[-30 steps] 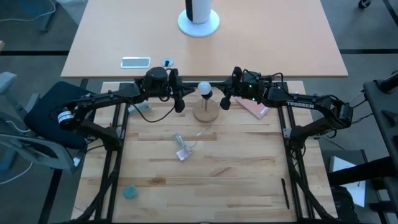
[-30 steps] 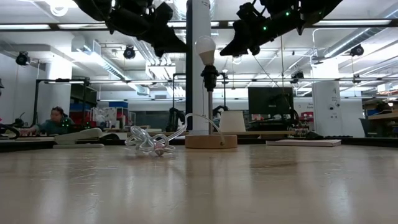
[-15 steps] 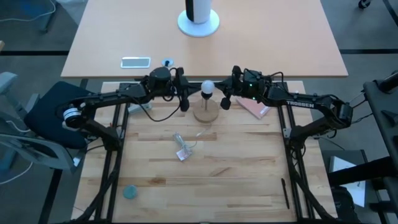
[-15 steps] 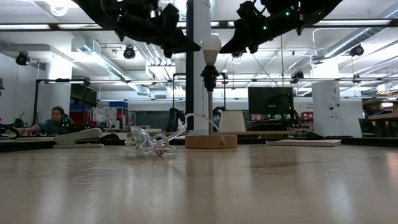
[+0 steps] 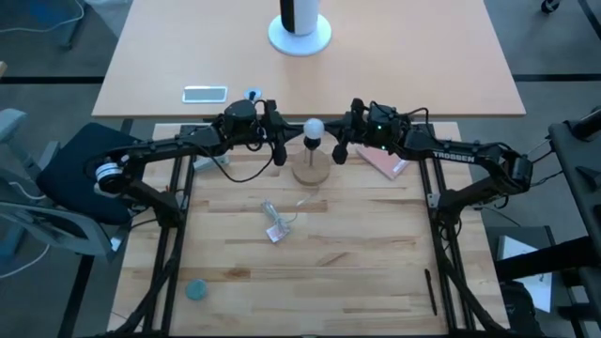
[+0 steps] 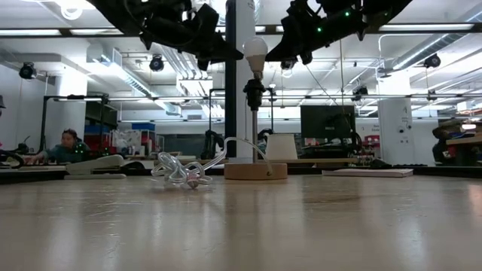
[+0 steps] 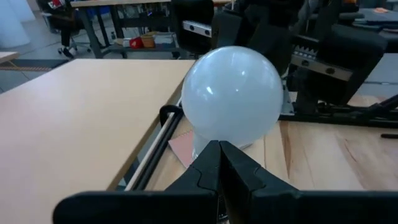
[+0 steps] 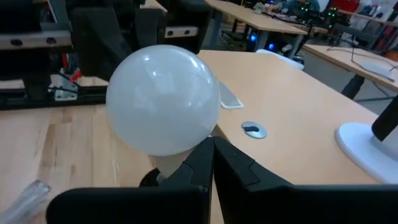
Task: Screw lightbulb
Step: Insert the lightbulb on the desk lamp
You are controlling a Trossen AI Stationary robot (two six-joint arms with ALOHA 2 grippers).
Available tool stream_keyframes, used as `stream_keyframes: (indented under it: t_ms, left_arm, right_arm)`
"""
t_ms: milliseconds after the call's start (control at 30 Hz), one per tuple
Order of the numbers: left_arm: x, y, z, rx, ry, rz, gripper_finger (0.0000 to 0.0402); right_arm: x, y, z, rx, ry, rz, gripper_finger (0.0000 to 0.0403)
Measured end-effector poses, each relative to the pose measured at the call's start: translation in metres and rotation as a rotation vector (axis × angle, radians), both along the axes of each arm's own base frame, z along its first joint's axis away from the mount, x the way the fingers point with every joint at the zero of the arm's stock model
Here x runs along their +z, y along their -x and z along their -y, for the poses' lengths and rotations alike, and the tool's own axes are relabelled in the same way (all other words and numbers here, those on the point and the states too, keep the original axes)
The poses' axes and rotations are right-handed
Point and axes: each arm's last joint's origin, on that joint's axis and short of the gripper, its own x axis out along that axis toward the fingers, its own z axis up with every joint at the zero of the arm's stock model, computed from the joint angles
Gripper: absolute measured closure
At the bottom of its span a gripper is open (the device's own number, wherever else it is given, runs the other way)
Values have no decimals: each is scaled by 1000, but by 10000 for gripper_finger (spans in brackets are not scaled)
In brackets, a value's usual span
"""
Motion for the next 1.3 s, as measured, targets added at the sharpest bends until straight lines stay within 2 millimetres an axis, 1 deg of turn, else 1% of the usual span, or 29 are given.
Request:
stream_keyframes:
  t_ms: [100,267,600,867,933,1033,1200,1300]
  left_arm:
    - [1,0,0,4,14,15,401]
    - [4,-1,0,9,21,50,401]
    - [3,-1,0,16,64,50,401]
    - [3,0,-1,19,66,48,401]
    - [2,0,-1,22,70,38,401]
    - [1,2,-1,15,49,1,401]
    - [-6,4,3,-13,15,-86,401]
    - [-7,4,3,-15,11,-96,401]
  right_arm:
    - [3,0,0,-2,-27,4,396]
    - [2,0,-1,2,-45,-5,396]
    - [2,0,0,-7,-62,-4,396]
    - [0,1,0,-16,-56,-27,396]
    - [-3,2,0,-16,-40,-74,396]
    - [-13,6,-2,-7,-51,-193,396]
    - [-38,22,-6,-5,-169,-480,396]
    - [-46,33,-8,-79,-273,-582,396]
